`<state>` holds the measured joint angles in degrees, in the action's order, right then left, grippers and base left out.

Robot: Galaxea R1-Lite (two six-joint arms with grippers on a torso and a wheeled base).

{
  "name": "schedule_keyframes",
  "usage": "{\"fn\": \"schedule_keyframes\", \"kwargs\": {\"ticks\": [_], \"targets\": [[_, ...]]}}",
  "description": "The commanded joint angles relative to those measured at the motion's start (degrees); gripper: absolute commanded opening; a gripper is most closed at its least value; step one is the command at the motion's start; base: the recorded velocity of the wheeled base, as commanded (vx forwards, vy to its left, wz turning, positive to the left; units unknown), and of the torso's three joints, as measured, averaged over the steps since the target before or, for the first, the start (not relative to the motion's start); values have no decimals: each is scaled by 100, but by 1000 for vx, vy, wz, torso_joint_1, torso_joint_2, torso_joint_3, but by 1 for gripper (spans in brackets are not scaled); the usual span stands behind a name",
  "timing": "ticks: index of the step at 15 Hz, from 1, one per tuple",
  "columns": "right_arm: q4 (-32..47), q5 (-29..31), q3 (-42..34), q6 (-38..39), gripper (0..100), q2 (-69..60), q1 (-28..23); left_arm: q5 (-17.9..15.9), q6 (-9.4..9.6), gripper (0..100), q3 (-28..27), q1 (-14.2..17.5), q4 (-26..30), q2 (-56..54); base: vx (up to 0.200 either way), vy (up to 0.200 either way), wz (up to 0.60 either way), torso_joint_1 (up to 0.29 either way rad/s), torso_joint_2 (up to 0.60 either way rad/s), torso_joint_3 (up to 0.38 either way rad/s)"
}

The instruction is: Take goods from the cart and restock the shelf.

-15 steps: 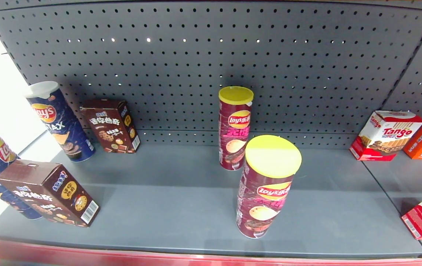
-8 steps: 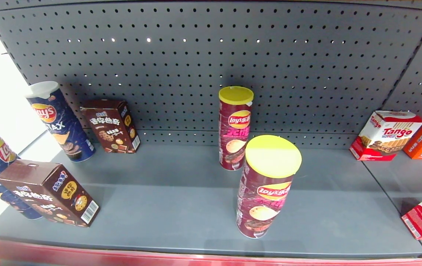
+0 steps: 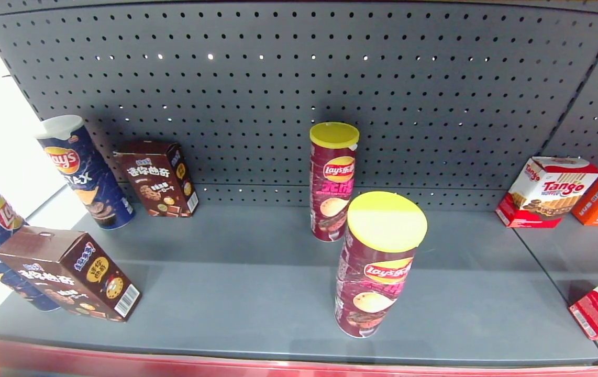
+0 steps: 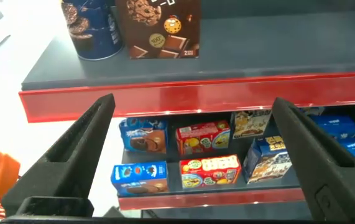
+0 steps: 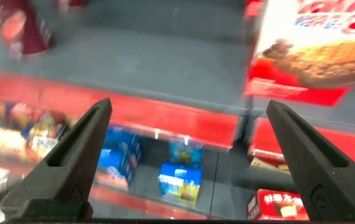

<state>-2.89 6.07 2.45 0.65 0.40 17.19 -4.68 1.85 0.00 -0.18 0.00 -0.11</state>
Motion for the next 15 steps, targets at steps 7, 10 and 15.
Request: {"fn": "schedule_keyframes", "kwargs": {"ticks": [7, 10, 15], "targets": [[-203, -132, 2989, -284, 100, 4179, 786, -103, 26, 100, 0, 1, 0, 11, 0, 0, 0, 0, 0, 0], [-300, -493, 3279, -328, 100, 5163, 1480, -121, 26, 100, 0, 1, 0, 11, 0, 0, 0, 0, 0, 0], [-836, -440, 3279, -337, 100, 6429, 2157, -121, 26, 100, 0, 1, 9, 11, 0, 0, 0, 0, 0, 0]]}}
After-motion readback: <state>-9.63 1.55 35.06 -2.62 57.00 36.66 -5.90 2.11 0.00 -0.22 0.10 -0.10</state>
